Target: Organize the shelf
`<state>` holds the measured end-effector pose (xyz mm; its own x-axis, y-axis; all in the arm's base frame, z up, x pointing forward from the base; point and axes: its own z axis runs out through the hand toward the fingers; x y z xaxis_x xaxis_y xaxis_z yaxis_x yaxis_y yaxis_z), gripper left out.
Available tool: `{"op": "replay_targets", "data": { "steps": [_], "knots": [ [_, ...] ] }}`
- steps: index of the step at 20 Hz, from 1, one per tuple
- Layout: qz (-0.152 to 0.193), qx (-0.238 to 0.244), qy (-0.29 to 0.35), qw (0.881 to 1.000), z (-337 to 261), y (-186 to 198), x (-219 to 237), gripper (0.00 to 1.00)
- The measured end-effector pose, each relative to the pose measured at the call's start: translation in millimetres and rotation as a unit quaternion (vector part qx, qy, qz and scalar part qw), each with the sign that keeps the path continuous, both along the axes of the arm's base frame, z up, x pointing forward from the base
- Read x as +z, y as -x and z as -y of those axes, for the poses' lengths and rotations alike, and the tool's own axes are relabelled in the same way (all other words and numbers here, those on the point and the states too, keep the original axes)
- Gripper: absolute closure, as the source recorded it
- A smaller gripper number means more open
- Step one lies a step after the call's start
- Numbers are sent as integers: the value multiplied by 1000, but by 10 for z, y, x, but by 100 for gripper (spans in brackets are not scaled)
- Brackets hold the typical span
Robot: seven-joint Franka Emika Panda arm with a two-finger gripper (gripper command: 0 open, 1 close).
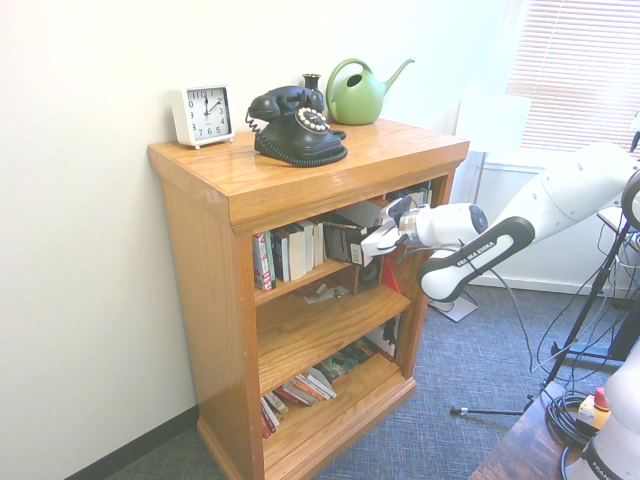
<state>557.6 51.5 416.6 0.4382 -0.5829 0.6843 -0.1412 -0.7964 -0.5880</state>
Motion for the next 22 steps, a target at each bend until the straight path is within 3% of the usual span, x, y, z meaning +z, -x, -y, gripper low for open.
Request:
{"op": "replay_targets", "data": {
  "steps": [7,8,22],
  "knots": [
    [-3,0,-8,1000,-140,-350,-201,100],
    [-3,1,-7,1000,-192,-394,-232,0],
    [-4,-7,5,1000,-294,-737,-208,0]
  ]
}}
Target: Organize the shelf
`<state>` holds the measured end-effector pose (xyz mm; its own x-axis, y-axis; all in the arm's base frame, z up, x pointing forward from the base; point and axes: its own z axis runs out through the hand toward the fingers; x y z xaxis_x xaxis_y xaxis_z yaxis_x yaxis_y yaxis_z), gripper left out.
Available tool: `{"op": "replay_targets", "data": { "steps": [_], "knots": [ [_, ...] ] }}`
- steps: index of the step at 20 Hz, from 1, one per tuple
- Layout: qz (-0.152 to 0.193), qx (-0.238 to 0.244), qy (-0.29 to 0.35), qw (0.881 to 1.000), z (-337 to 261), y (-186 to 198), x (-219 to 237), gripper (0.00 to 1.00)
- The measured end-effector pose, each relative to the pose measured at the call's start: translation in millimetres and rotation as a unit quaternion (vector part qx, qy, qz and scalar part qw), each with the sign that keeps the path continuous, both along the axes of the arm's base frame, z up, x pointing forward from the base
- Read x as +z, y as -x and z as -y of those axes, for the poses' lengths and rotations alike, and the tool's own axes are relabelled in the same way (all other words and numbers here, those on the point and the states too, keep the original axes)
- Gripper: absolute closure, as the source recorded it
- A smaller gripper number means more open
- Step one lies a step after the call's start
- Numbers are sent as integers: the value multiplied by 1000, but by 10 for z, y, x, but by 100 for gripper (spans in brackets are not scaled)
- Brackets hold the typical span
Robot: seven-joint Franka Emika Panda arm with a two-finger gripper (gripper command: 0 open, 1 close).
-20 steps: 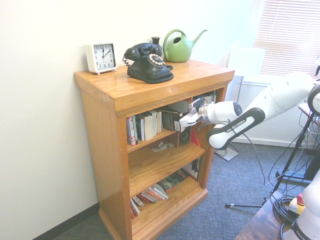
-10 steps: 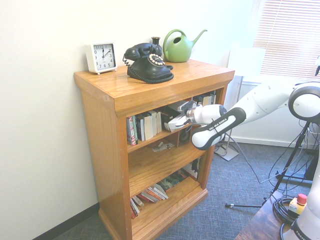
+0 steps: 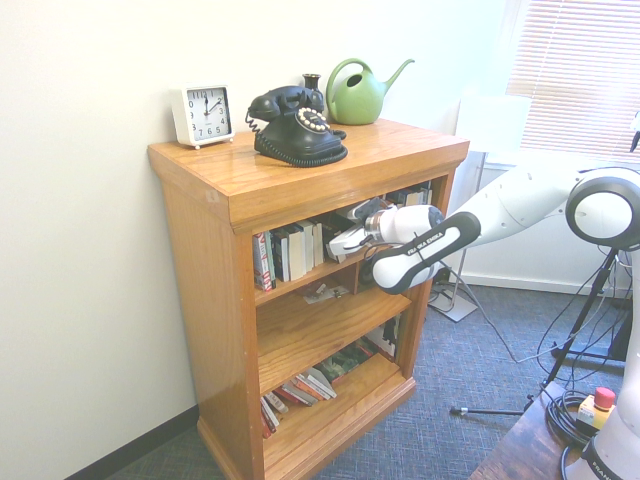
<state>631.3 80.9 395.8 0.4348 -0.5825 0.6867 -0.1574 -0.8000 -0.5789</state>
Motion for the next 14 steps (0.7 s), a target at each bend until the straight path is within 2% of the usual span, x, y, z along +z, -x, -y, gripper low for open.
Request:
{"op": "replay_targets", "data": {
  "steps": [4,14],
  "knots": [
    [2,3,0,1000,-2,82,47,0],
    [-10,10,10,1000,168,944,223,0]
  ]
}}
